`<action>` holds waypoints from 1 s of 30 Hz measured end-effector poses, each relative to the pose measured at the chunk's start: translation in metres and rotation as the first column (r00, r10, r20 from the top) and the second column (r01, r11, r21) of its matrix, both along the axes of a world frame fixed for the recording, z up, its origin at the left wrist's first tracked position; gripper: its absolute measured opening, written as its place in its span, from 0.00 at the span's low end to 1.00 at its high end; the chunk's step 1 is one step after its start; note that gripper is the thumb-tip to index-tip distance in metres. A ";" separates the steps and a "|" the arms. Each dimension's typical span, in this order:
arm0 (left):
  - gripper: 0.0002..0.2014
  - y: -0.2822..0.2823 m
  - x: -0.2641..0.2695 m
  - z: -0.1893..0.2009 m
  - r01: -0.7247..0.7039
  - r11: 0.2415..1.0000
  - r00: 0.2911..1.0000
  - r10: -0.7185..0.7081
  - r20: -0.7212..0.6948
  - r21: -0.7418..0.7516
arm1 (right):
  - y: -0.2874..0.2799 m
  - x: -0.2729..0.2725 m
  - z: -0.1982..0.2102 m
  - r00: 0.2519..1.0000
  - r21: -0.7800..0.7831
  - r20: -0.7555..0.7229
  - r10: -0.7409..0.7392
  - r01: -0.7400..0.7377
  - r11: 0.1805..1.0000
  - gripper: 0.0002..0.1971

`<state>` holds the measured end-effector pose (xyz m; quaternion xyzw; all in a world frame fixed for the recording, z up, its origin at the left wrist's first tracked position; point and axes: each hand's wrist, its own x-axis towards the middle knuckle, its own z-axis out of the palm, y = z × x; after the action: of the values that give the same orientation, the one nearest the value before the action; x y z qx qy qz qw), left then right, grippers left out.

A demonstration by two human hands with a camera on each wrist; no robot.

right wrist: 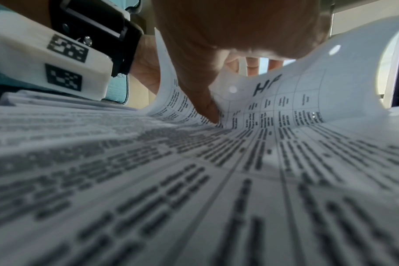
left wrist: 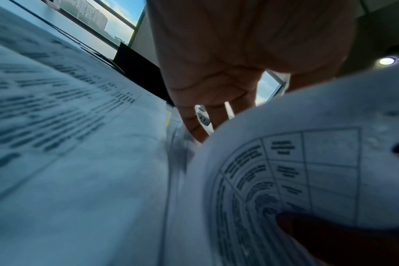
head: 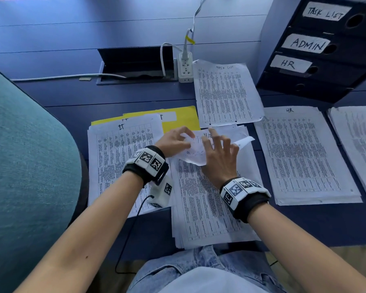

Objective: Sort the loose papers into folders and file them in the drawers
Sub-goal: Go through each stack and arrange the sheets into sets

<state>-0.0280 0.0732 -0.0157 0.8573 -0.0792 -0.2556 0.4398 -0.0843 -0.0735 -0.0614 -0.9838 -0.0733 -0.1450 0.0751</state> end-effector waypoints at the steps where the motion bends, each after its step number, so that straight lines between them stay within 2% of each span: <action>1: 0.11 0.000 0.001 0.003 -0.004 1.000 1.000 0.003 -0.026 -0.020 | -0.001 0.000 -0.001 1.000 -0.017 0.014 -0.019 0.019 1.000 0.37; 4: 0.14 -0.001 0.006 0.004 -0.103 0.992 0.994 0.099 -0.050 -0.078 | 0.000 -0.001 0.000 0.996 -0.087 0.049 -0.068 0.072 0.994 0.29; 5: 0.15 -0.001 0.009 0.001 -0.121 0.992 0.993 0.121 0.006 -0.021 | 0.000 -0.001 0.000 0.996 -0.108 0.067 -0.065 0.072 0.991 0.27; 6: 0.15 -0.001 0.012 -0.004 -0.123 0.988 0.989 0.114 0.091 0.096 | -0.001 -0.002 0.000 0.995 -0.123 0.083 -0.055 0.065 0.990 0.26; 8: 0.18 0.000 0.015 -0.014 -0.086 0.926 0.978 0.009 0.207 0.367 | -0.002 -0.003 -0.002 0.994 -0.133 0.106 -0.020 0.034 0.991 0.24; 10: 0.20 0.000 0.012 -0.020 -0.038 0.870 0.962 -0.100 0.252 0.492 | -0.001 -0.003 -0.003 0.997 -0.141 0.067 0.027 -0.018 0.990 0.23; 13: 0.20 0.001 0.006 -0.022 -0.048 0.884 0.932 -0.127 0.338 0.465 | 0.001 -0.002 0.000 0.996 -0.122 -0.049 0.077 -0.083 0.989 0.21; 16: 0.17 -0.001 0.001 -0.019 -0.052 0.877 0.889 -0.178 0.423 0.478 | 0.002 -0.003 0.002 0.969 -0.032 -0.229 0.091 -0.101 0.994 0.18; 19: 0.11 -0.002 0.000 -0.016 -0.090 0.854 0.842 -0.209 0.498 0.512 | 0.004 -0.005 0.002 0.971 -0.007 -0.224 0.079 -0.082 0.997 0.24; 21: 0.08 -0.002 0.001 -0.014 -0.032 0.905 0.875 -0.181 0.450 0.425 | 0.004 -0.003 0.002 0.983 0.043 -0.169 0.066 -0.060 0.997 0.33; 23: 0.07 -0.001 0.003 -0.011 0.043 0.973 0.937 -0.119 0.330 0.228 | 0.003 -0.002 0.002 0.996 0.072 -0.089 0.029 -0.022 0.997 0.43; 25: 0.15 0.001 0.003 -0.006 0.069 0.995 0.975 -0.082 0.205 0.068 | 0.002 -0.003 0.004 0.999 0.064 -0.044 -0.002 0.005 0.998 0.47; 26: 0.18 0.002 0.003 -0.005 0.064 0.998 0.989 -0.062 0.136 -0.012 | 0.002 -0.003 0.005 0.999 0.047 -0.039 -0.008 0.010 0.999 0.46; 28: 0.22 0.002 0.003 -0.002 0.019 0.989 0.999 -0.023 -0.028 -0.148 | 0.002 -0.003 0.008 0.999 -0.016 -0.037 -0.030 0.029 0.999 0.36; 30: 0.24 0.002 0.004 0.000 -0.018 0.987 0.996 0.004 -0.092 -0.160 | 0.002 -0.004 0.011 0.998 -0.088 -0.041 -0.050 0.046 0.995 0.28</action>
<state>-0.0243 0.0748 -0.0159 0.8069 -0.0748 -0.2848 0.5121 -0.0881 -0.0715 -0.0501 -0.9906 -0.0544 -0.1220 0.0304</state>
